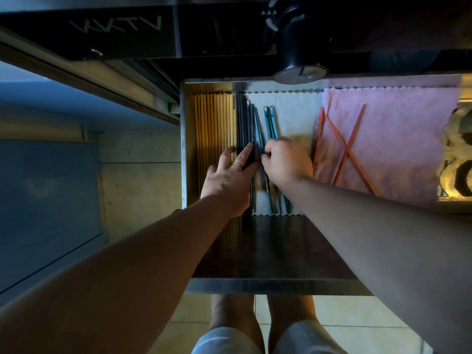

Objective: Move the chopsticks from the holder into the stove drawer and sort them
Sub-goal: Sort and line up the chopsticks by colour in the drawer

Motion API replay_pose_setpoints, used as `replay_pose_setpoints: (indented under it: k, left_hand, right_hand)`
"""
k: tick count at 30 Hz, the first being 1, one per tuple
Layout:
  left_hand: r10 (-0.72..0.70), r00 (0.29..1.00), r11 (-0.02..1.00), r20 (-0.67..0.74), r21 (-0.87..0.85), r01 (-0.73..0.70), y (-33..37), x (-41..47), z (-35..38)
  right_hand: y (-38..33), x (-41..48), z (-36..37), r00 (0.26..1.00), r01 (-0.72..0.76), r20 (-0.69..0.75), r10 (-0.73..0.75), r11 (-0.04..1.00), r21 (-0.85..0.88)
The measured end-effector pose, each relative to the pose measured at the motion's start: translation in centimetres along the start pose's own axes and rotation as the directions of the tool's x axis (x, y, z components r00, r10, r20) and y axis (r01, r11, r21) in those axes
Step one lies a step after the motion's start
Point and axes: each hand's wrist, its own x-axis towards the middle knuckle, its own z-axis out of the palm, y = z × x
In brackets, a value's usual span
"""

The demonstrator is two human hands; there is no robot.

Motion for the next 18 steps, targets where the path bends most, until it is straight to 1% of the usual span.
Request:
replay_pose_setpoints:
  k: [5, 8, 11, 13, 16, 18]
  left_hand:
    - [0.027, 0.999, 1.000, 0.033, 0.009, -0.027, -0.4, -0.1, -0.3]
    - [0.030, 0.999, 1.000, 0.045, 0.001, -0.030, -0.6, 0.0, -0.3]
    - [0.030, 0.998, 1.000, 0.056, -0.005, -0.029, -0.5, 0.0, -0.3]
    - [0.028, 0.998, 1.000, 0.059, -0.009, -0.027, -0.5, 0.0, -0.3]
    - [0.029, 0.998, 1.000, 0.059, 0.010, -0.029, -0.6, -0.1, -0.2]
    - [0.036, 0.998, 0.999, 0.059, 0.030, -0.038, -0.7, -0.1, -0.2]
  right_hand:
    - [-1.0, 0.5, 0.3, 0.993, -0.117, 0.022, 0.119, 0.991, -0.066]
    - [-1.7, 0.6, -0.1, 0.980, -0.194, 0.040, 0.196, 0.980, -0.052]
    - [-1.6, 0.4, -0.3, 0.965, -0.257, 0.045, 0.257, 0.966, 0.003]
    - [-1.5, 0.1, -0.1, 0.967, -0.250, 0.046, 0.249, 0.968, 0.022]
    - [-1.4, -0.2, 0.3, 0.975, -0.217, 0.051, 0.217, 0.976, -0.005]
    - [-1.3, -0.1, 0.4, 0.970, -0.237, 0.059, 0.235, 0.972, 0.013]
